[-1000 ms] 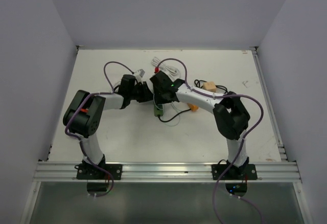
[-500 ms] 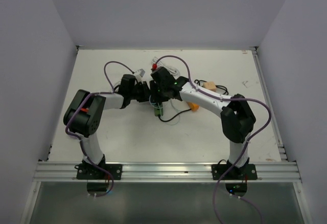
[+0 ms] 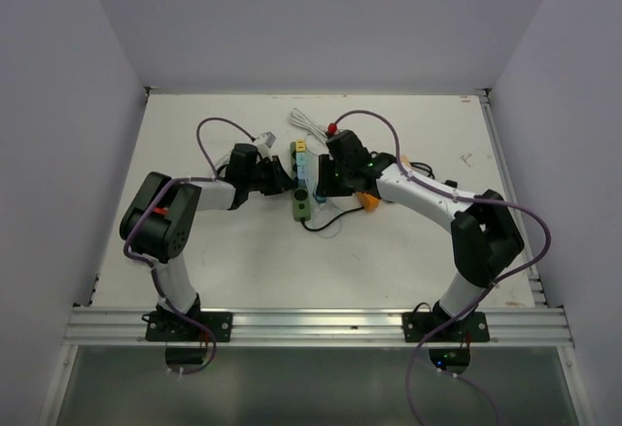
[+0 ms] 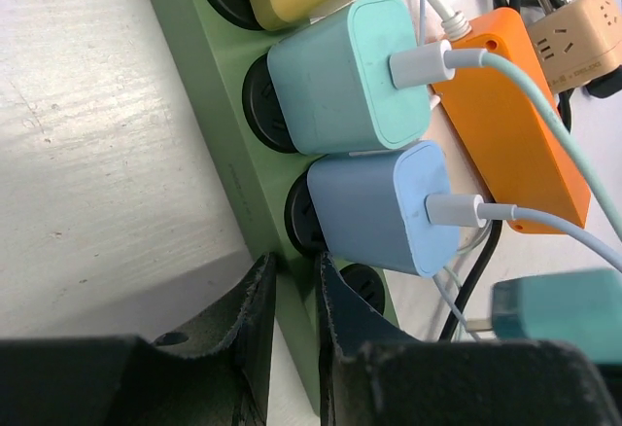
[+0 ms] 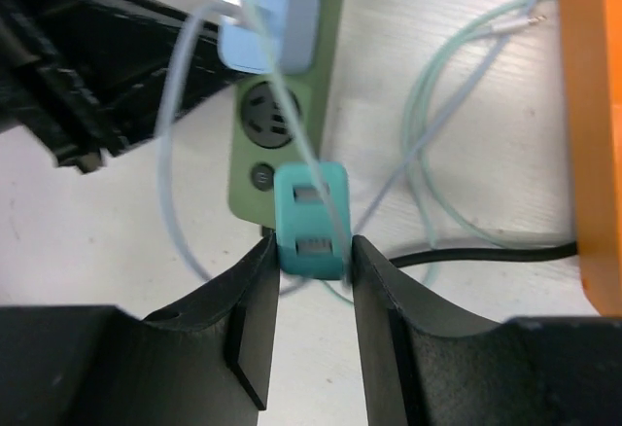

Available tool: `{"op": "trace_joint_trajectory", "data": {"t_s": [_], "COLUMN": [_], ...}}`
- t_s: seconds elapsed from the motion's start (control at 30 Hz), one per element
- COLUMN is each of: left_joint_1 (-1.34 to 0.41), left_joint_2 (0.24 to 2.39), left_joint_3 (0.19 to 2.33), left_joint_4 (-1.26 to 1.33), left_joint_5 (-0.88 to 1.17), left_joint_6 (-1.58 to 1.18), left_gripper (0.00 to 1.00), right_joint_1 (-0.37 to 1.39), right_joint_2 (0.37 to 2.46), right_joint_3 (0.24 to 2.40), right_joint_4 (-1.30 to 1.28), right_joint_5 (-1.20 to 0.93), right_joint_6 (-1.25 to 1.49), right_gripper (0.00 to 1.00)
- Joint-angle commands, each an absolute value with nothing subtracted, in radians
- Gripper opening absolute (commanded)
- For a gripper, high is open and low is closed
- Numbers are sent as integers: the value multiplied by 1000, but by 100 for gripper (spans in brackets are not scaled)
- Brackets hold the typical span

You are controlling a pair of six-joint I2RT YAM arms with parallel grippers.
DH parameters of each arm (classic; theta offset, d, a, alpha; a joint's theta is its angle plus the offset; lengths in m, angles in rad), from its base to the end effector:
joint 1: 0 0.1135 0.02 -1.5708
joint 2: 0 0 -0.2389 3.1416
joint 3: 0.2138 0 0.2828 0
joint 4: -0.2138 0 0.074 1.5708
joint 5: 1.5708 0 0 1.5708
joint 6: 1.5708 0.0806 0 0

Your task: Pull the plug off the socket

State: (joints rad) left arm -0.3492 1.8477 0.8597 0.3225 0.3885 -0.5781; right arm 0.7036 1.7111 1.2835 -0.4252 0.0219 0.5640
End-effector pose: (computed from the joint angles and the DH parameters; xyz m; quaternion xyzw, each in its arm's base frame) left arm 0.3695 -0.1671 0.0538 -0.0169 0.8862 -0.3472 0.3062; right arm 0.3301 0.2778 0.1736 -0.0614 0.9342 0.1998 0.2892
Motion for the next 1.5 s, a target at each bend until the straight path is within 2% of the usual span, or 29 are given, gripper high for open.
{"op": "trace_joint_trajectory", "data": {"t_s": [0.0,0.37,0.73,0.87,1.03,1.07,1.1,1.17,1.2,1.4,1.47], "left_joint_1": [-359,-360,-360,-360,-359,-360,-360,-362,-362,-364,-365], "left_joint_2": [1905,1787,1720,1668,1589,1577,1563,1525,1500,1418,1408], "left_joint_3": [770,733,686,661,609,598,594,578,574,538,531], "left_joint_4": [202,221,305,333,377,382,385,400,405,420,428], "left_joint_5": [215,227,291,298,290,290,288,284,285,264,262], "left_joint_6": [-460,-451,-449,-443,-442,-442,-440,-437,-437,-436,-436], "left_gripper": [0,0,0,1,12,16,26,35,47,71,73], "right_joint_1": [680,632,627,629,641,649,655,673,679,703,707], "right_joint_2": [1658,1709,1626,1681,1781,1813,1827,1883,1908,2031,2055], "right_joint_3": [1218,1229,1353,1434,1537,1546,1568,1595,1627,1696,1716], "right_joint_4": [-391,-396,-408,-405,-426,-426,-428,-437,-465,-482,-498], "right_joint_5": [-20,-8,-3,-9,-20,-17,-14,-3,27,72,109], "right_joint_6": [532,496,449,446,451,451,449,446,445,465,472], "right_gripper": [39,50,46,54,61,61,61,62,62,62,62]}}
